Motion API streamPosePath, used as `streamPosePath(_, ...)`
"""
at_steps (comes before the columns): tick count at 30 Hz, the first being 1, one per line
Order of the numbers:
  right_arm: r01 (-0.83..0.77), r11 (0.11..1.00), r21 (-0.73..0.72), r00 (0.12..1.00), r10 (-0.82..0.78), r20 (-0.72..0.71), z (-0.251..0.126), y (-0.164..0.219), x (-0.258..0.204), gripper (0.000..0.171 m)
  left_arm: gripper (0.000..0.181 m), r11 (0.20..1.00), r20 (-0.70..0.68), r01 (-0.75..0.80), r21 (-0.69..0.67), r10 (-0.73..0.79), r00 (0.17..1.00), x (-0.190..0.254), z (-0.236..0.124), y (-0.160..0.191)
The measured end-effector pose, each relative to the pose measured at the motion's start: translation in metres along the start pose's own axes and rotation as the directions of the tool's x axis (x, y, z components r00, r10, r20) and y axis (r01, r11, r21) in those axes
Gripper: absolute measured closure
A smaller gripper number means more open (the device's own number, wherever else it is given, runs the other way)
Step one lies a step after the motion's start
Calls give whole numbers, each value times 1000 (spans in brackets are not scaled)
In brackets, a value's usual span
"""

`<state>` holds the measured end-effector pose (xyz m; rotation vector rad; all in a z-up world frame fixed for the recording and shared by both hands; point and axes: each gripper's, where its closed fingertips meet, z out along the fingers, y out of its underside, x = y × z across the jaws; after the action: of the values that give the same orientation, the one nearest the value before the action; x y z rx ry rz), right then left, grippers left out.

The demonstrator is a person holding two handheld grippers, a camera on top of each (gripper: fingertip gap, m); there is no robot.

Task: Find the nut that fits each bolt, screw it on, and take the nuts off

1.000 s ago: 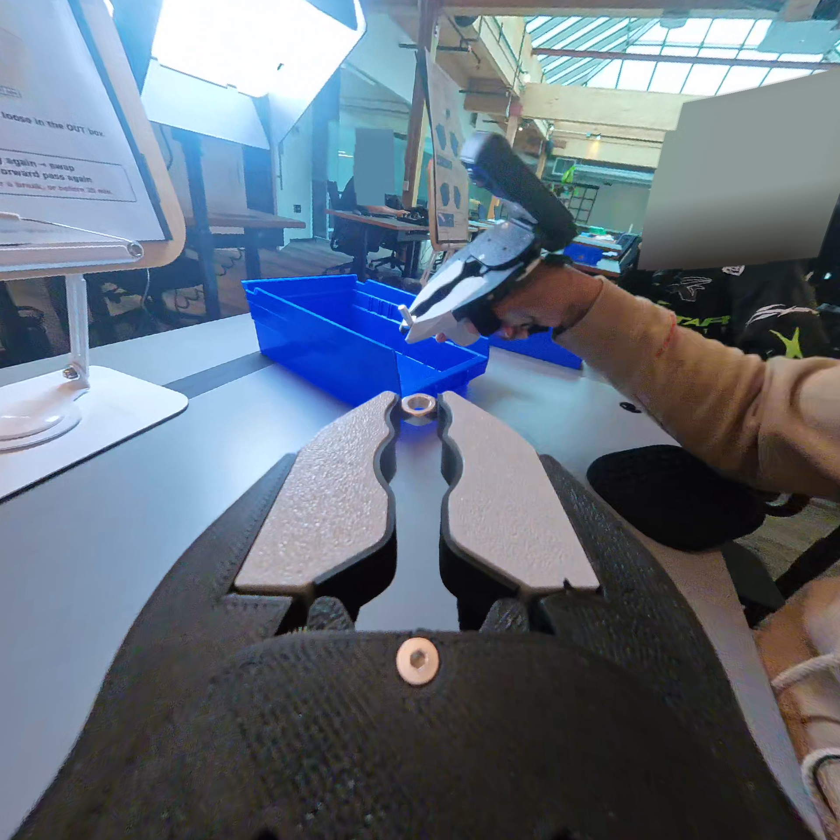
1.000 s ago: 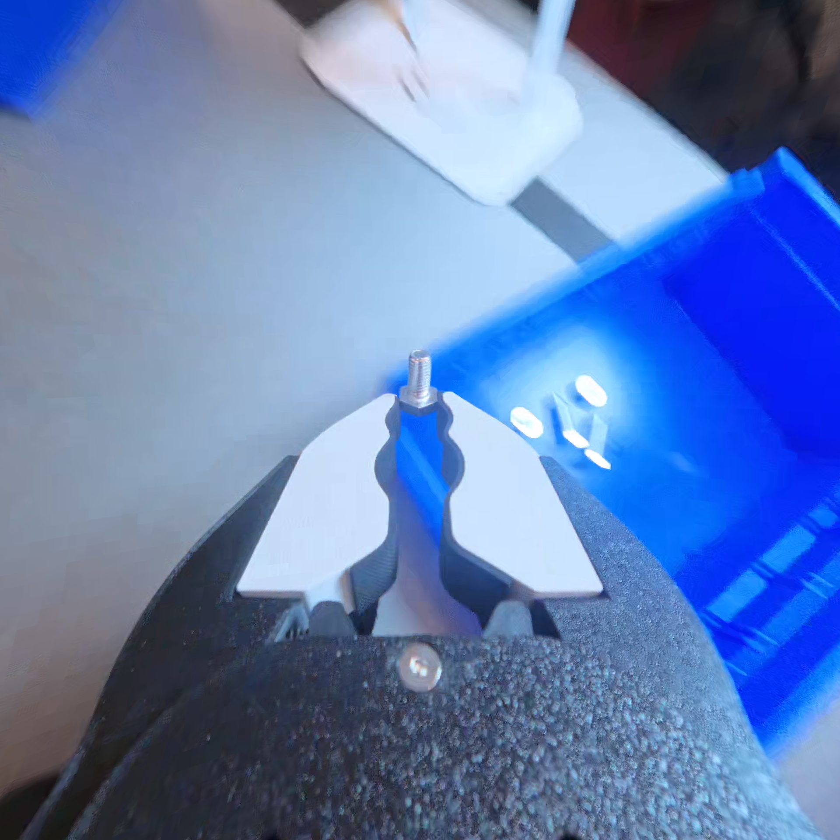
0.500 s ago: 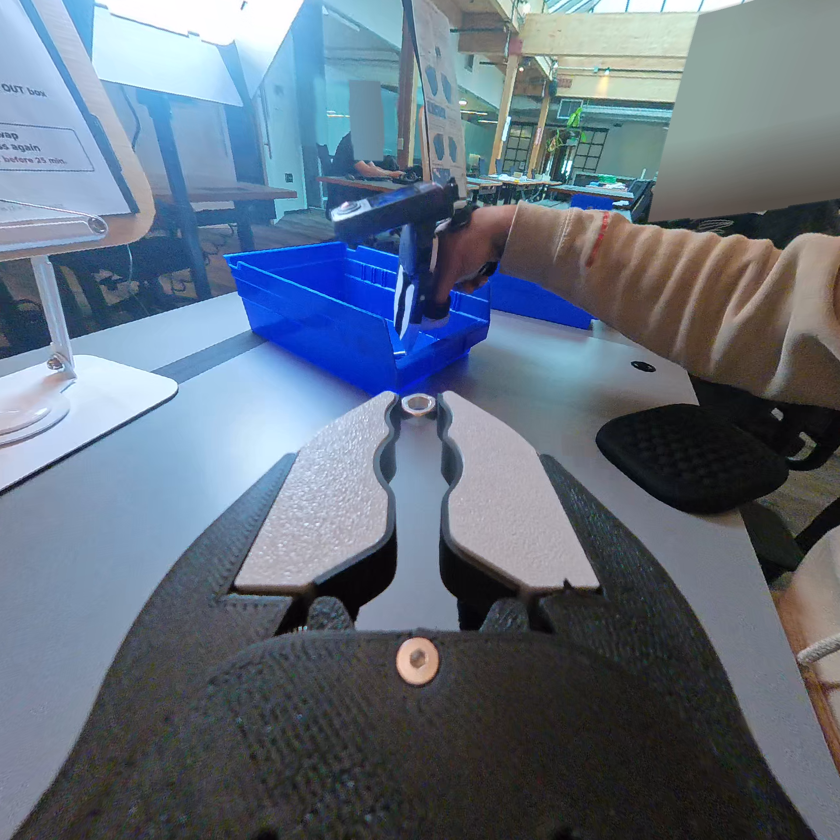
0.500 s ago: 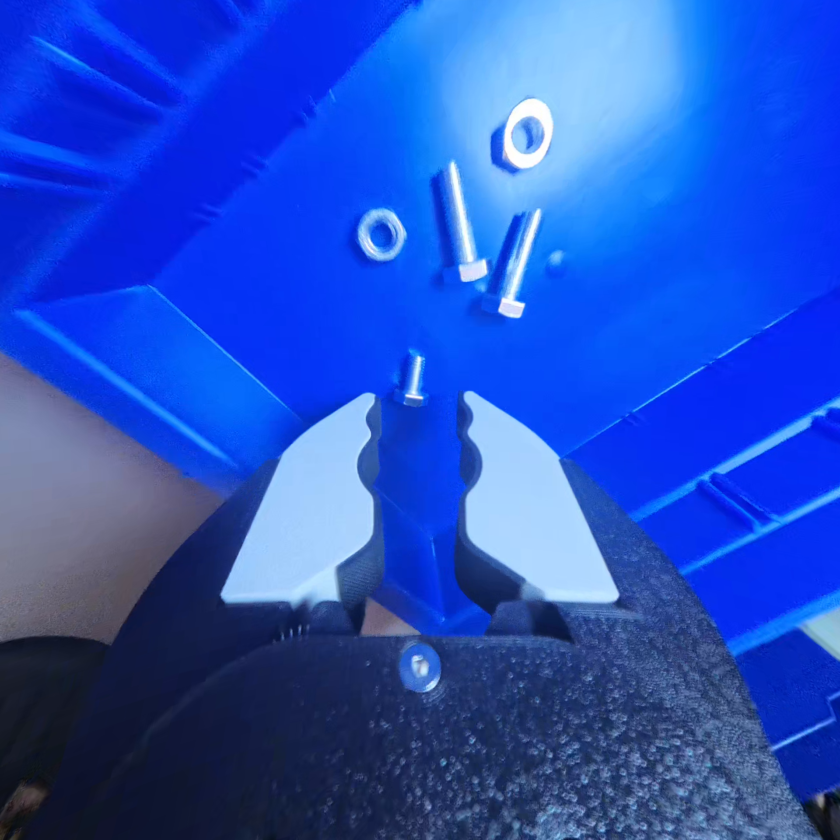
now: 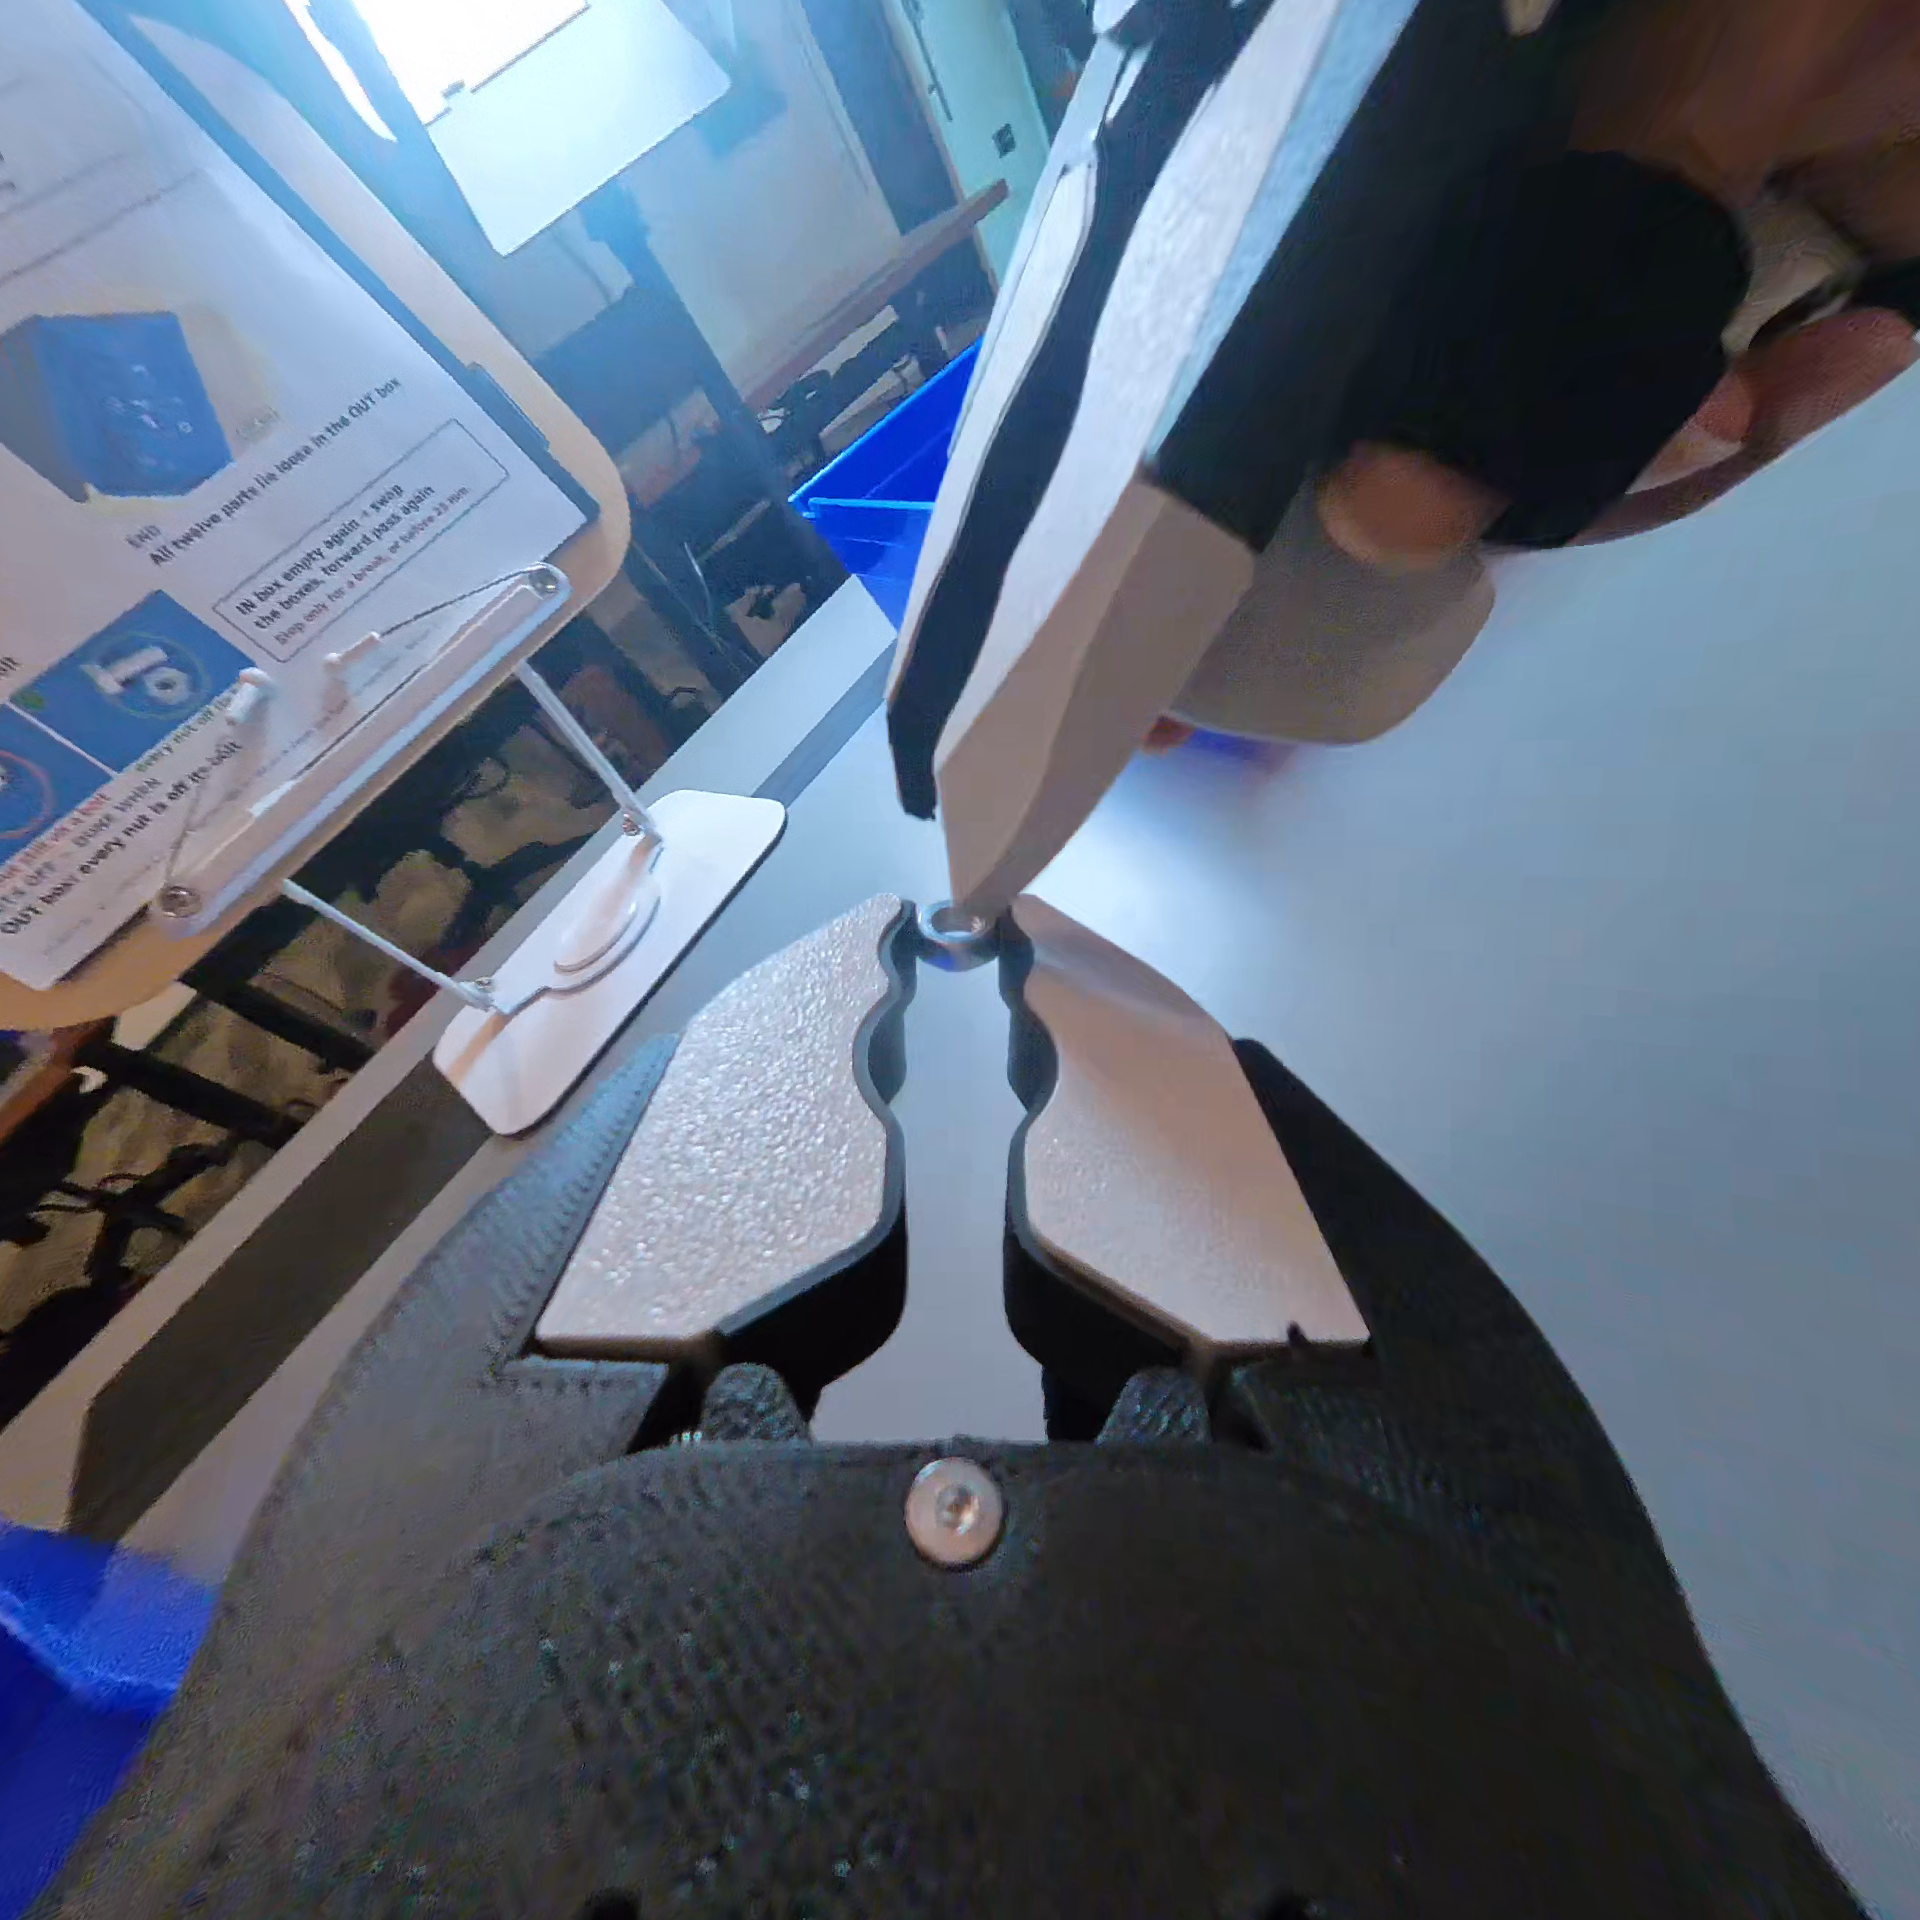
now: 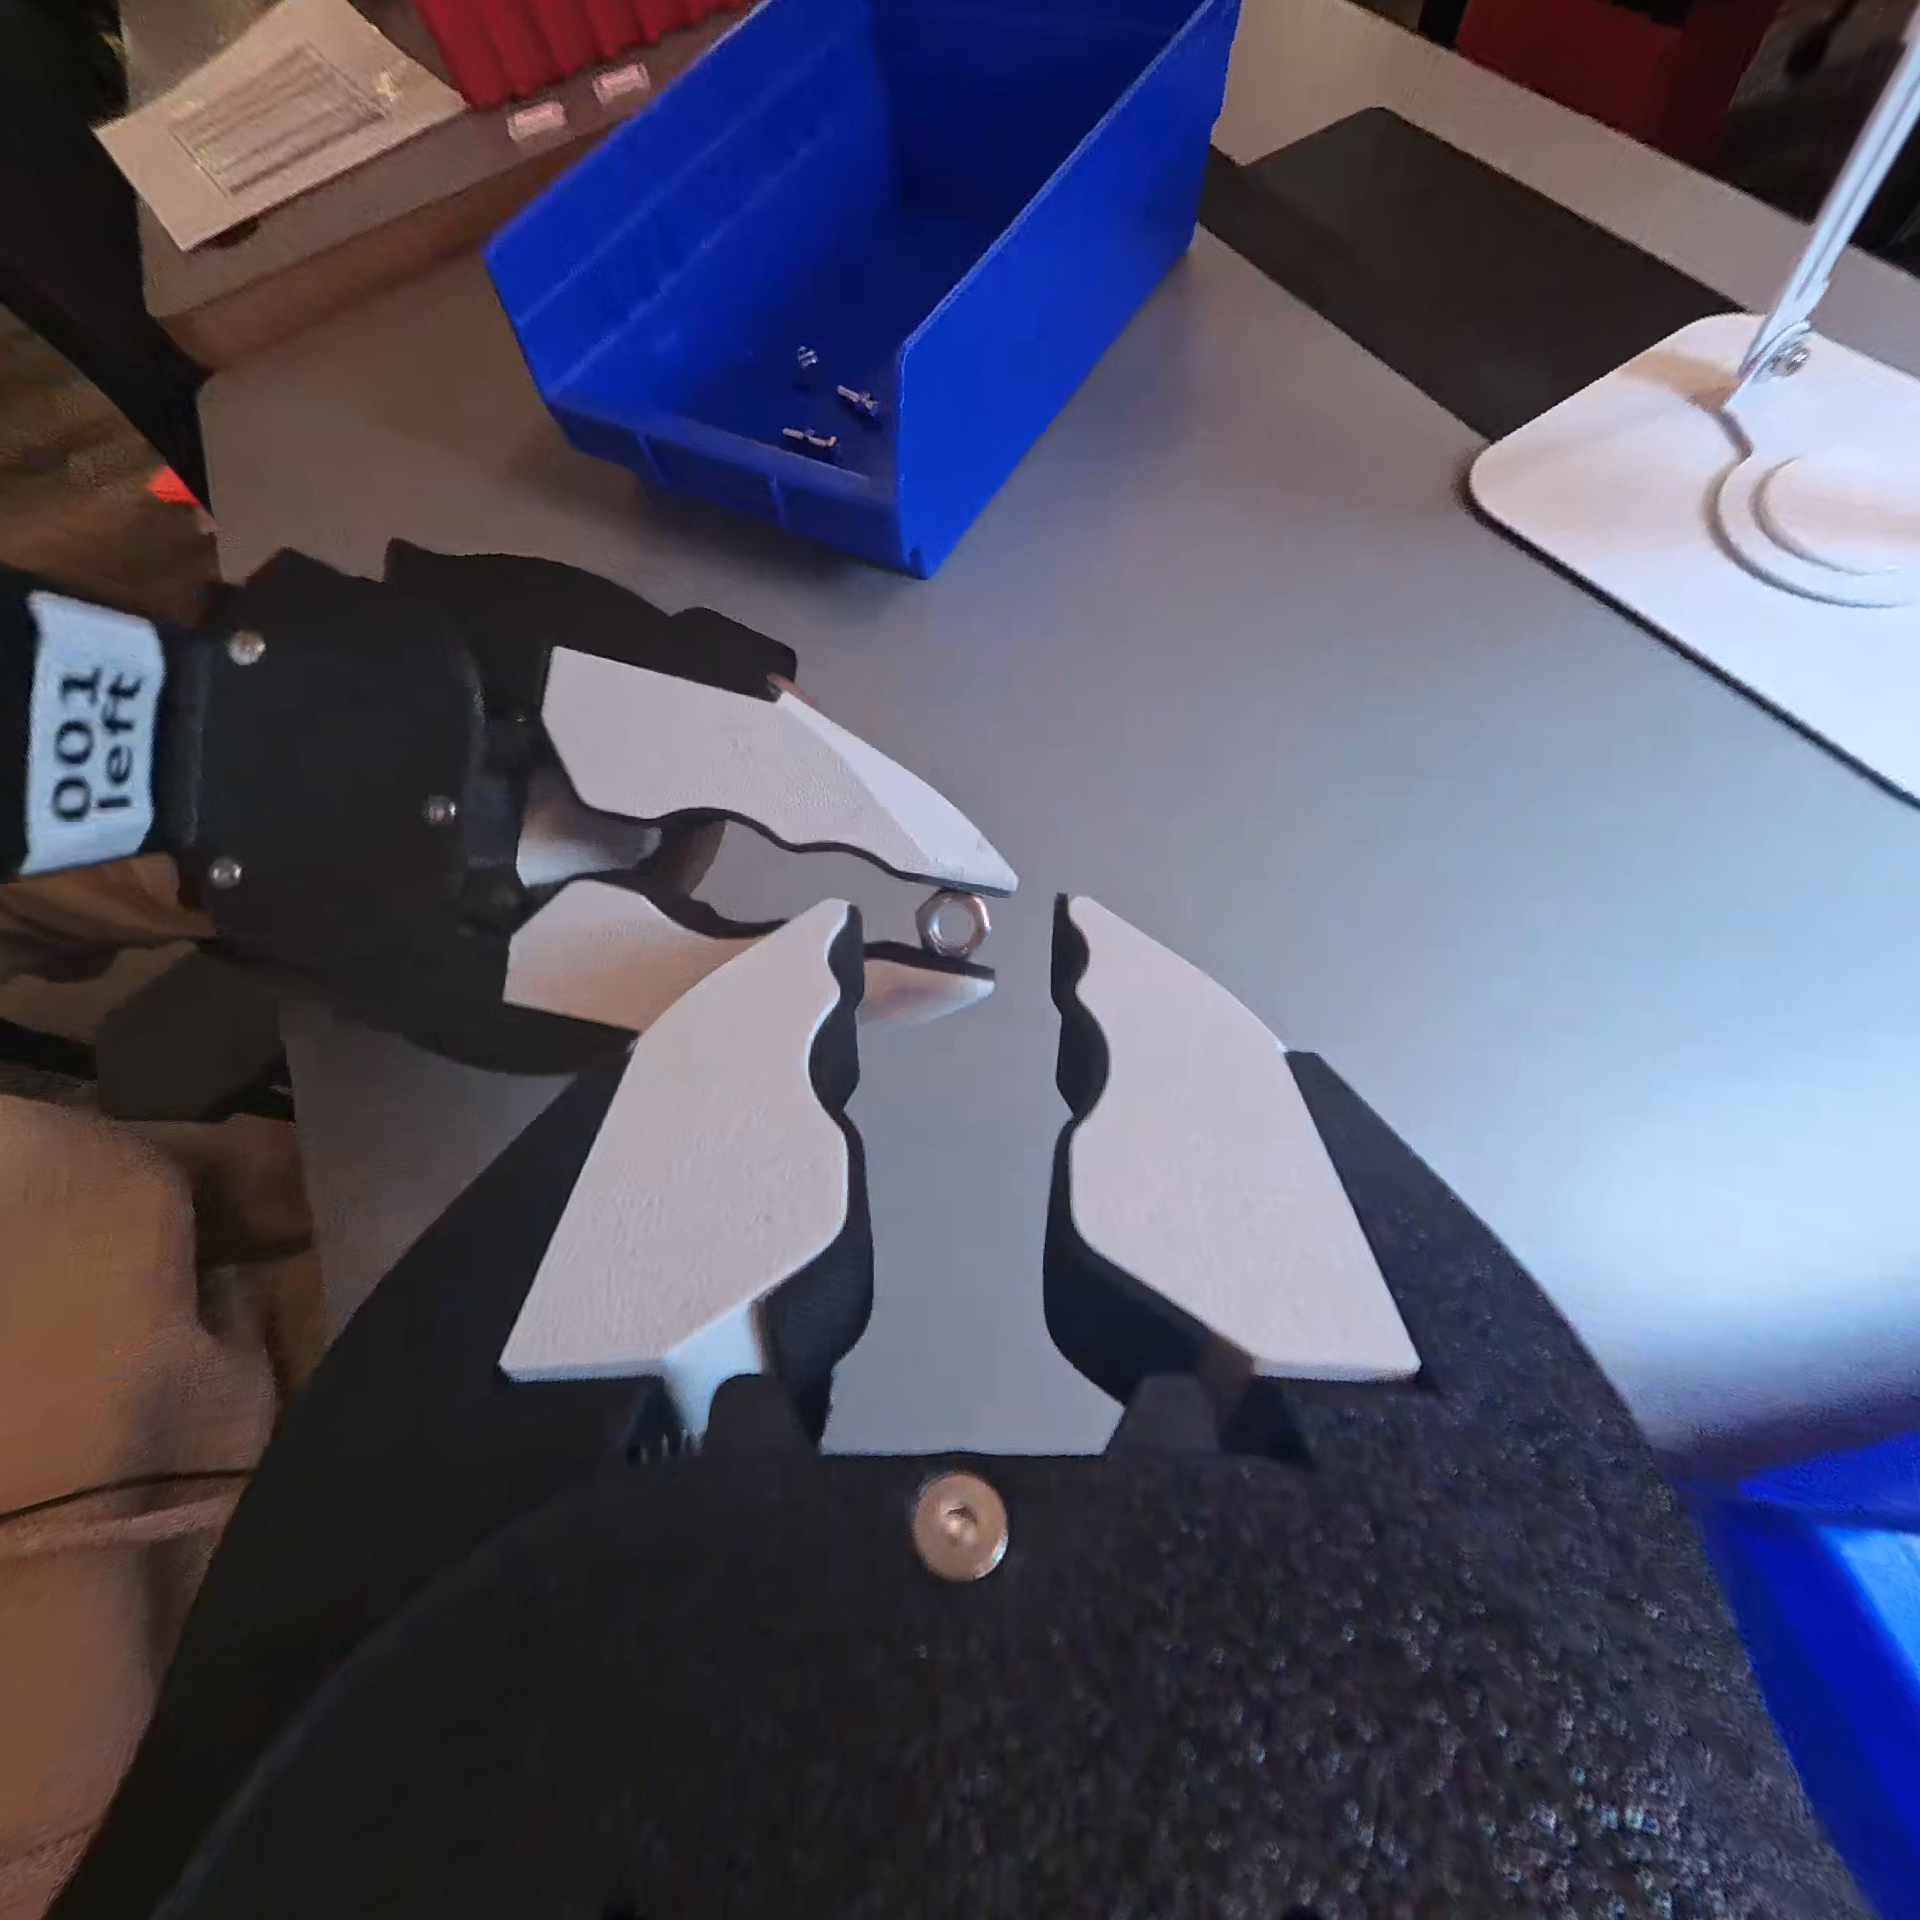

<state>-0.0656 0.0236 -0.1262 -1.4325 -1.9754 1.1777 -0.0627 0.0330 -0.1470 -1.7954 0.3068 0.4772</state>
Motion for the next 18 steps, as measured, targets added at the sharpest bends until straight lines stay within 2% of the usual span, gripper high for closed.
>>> streamPosePath(2, -29, 999, -13, 999, 30, 22, 13, 4, -6, 138, 167, 997, 48, -81, -14, 82, 995, 0, -1, -2)
streamPosePath(5, -26, 999, -26, 1000, 26, -3, 22, 9, -5, 150, 167, 988, 93, -143, -51, 147, 985, -2, -2, 1)
streamPosePath(9, 25, 999, -47, 999, -27, -39, 21, 11, 0, 156, 164, 990, 74, -109, -84, 115, 991, -2, 2, 5)
streamPosePath(11, 53, 997, -60, 995, -58, -84, 10, 7, 21, 156, 151, 996, 50, -76, -53, 78, 996, -4, 1, 6)
streamPosePath(13, 47, 993, -106, 983, -65, -174, -16, 1, 66, 156, 149, 1000, 10, 22, -20, -22, 1000, -11, -2, 4)
streamPosePath(15, -4, 989, -151, 928, -53, -369, -56, 0, 143, 156, 150, 990, -15, 136, 21, -136, 991, -23, -8, -1)
streamPosePath(18, -215, 925, -313, 811, -9, -585, -111, 48, 255, 155, 152, 972, -1, 226, 71, -226, 974, -46, -15, -5)
